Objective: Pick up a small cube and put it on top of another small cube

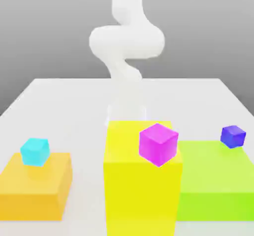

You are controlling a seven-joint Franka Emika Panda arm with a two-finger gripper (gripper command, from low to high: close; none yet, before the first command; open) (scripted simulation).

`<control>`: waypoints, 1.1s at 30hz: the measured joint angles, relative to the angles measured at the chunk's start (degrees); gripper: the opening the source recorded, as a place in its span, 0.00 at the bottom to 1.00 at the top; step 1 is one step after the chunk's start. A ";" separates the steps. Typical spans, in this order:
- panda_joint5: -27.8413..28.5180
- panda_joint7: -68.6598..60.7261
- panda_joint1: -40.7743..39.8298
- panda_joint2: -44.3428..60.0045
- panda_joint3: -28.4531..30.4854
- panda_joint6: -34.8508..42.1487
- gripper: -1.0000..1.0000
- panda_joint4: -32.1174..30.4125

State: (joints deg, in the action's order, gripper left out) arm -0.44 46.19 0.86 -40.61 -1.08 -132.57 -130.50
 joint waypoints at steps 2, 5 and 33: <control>-0.29 0.37 0.70 4.41 -1.00 -0.68 0.50 1.08; -0.55 1.00 1.61 10.68 -2.62 -1.61 0.50 2.63; 10.98 16.42 17.71 69.48 -11.87 -9.92 0.50 17.02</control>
State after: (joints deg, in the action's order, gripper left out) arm 10.53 62.61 18.57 28.87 -12.95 -142.49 -113.48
